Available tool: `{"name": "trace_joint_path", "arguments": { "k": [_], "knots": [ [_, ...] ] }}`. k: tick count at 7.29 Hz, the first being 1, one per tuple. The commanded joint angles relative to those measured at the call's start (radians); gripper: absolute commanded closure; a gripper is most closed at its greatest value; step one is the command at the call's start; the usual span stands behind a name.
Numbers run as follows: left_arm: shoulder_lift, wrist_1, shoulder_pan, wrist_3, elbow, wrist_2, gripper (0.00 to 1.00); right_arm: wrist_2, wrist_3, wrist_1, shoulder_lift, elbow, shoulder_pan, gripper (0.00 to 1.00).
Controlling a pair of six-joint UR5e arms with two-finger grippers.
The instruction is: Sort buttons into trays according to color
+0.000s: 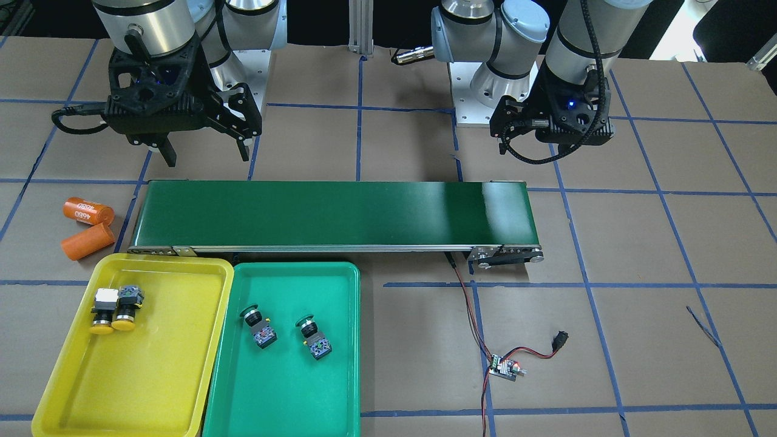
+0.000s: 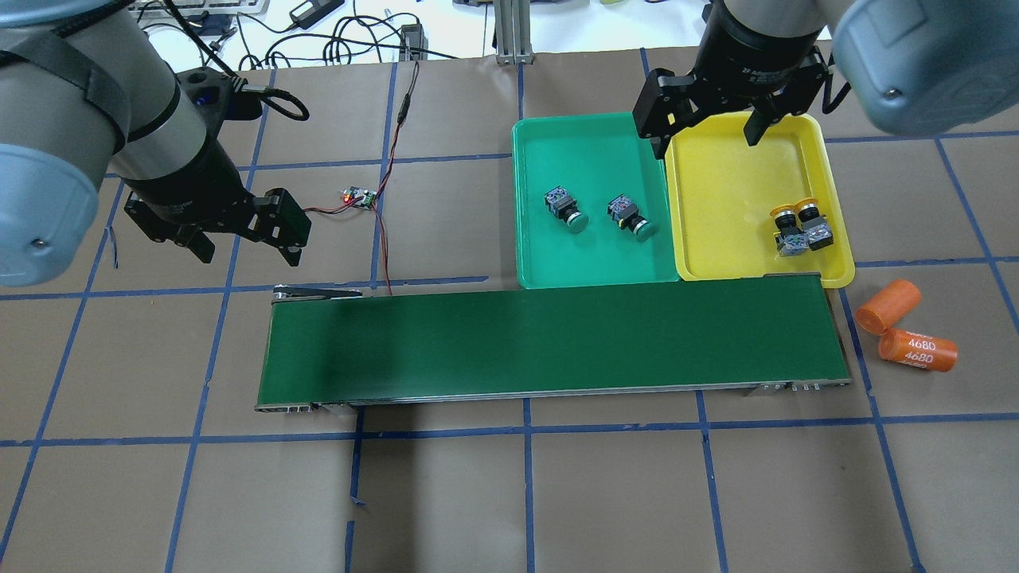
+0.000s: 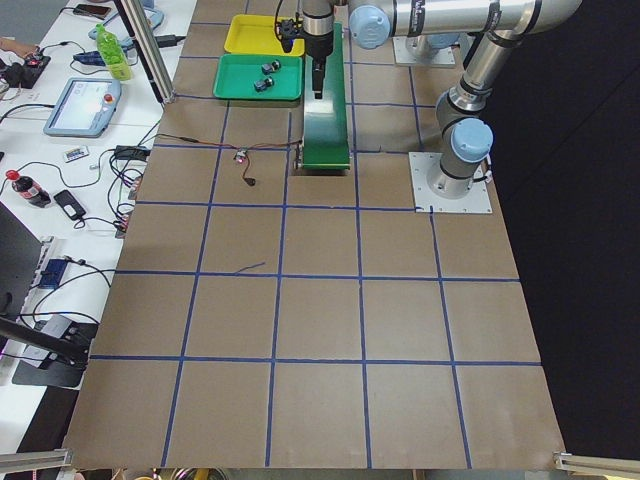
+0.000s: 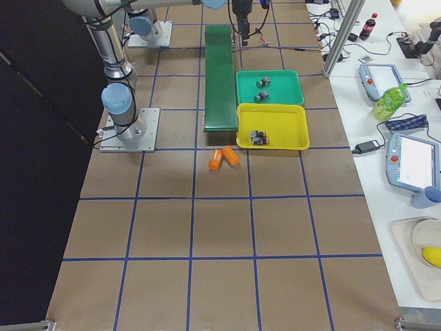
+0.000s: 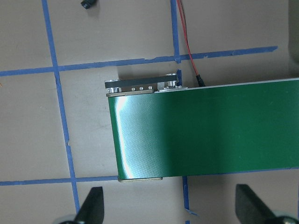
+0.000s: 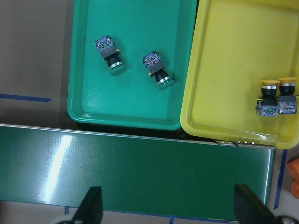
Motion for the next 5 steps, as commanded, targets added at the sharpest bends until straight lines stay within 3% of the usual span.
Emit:
{"name": "trace_joint_path", "arguments": {
  "k": [1, 5],
  "knots": [
    [0.000, 0.000, 0.000, -0.002, -0.003, -0.003, 0.00, 0.001, 0.009, 0.012, 0.000, 0.004, 0.000, 0.00],
    [0.001, 0.002, 0.000, -0.002, -0.011, -0.002, 0.00, 0.001, 0.009, 0.009, 0.001, 0.005, 0.000, 0.00]
  ]
}}
